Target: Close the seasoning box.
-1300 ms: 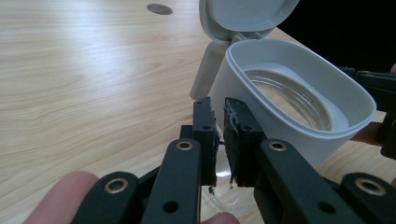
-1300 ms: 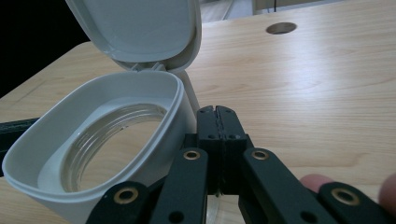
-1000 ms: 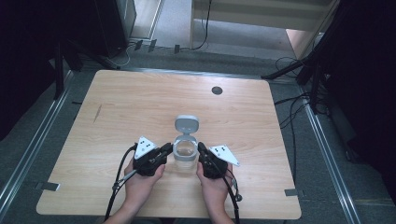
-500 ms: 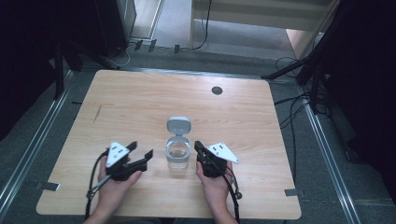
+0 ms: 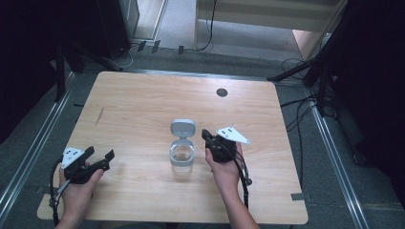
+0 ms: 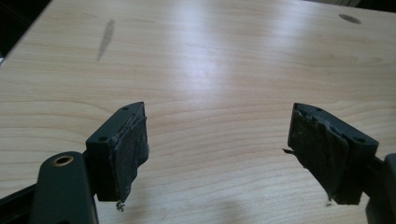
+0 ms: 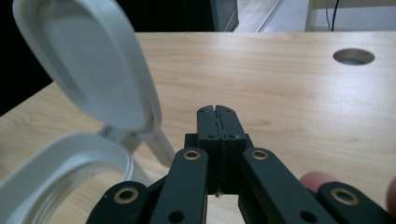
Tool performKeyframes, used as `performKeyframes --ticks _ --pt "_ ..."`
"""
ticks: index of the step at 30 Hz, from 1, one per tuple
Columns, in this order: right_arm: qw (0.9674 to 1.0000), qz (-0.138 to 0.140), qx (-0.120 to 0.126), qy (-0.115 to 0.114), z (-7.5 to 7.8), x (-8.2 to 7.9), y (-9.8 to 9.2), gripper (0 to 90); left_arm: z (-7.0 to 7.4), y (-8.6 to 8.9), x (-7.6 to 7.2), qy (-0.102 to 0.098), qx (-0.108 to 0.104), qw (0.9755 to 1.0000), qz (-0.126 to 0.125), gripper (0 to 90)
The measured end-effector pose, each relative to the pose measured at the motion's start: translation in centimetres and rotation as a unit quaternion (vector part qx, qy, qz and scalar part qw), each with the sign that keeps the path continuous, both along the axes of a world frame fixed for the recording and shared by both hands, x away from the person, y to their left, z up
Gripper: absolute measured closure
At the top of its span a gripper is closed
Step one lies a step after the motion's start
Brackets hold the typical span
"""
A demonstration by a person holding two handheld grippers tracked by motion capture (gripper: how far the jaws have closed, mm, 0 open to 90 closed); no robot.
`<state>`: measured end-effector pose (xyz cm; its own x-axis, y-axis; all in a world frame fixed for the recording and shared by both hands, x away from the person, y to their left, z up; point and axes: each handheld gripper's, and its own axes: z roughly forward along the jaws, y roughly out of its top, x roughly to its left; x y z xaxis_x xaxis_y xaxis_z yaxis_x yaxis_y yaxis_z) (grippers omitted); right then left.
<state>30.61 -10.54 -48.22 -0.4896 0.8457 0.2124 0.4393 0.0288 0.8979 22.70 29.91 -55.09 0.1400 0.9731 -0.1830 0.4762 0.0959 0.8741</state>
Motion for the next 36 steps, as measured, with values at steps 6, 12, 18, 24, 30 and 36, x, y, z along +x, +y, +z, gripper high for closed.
performKeyframes --ticks 6,12,18,24,30,36 --pt "0.9996 0.016 0.000 -0.025 2.4 1.4 0.5 90.0 -0.1 0.4 0.0 -0.003 -0.013 0.9999 -0.005 21.4" --pt "0.9977 0.056 0.021 -0.033 4.2 2.0 0.7 90.0 0.0 0.1 0.2 0.000 -0.005 0.9999 -0.010 23.0" --pt "0.9924 0.111 0.007 -0.052 4.9 0.3 1.0 90.0 0.0 -0.2 0.4 0.005 0.006 0.9999 -0.007 24.9" --pt "0.9917 0.112 -0.003 -0.063 4.2 -1.6 0.3 90.0 0.0 -0.4 0.3 0.000 0.010 0.9999 -0.006 25.0" --pt "0.9958 0.060 0.010 -0.069 2.0 -2.0 -3.5 79.3 0.0 -0.3 0.3 0.000 0.010 0.9999 -0.007 25.0" --pt "0.9994 0.023 -0.002 -0.025 -0.1 -1.7 -7.7 49.8 0.0 -0.3 0.2 0.000 0.010 0.9999 -0.007 25.0"
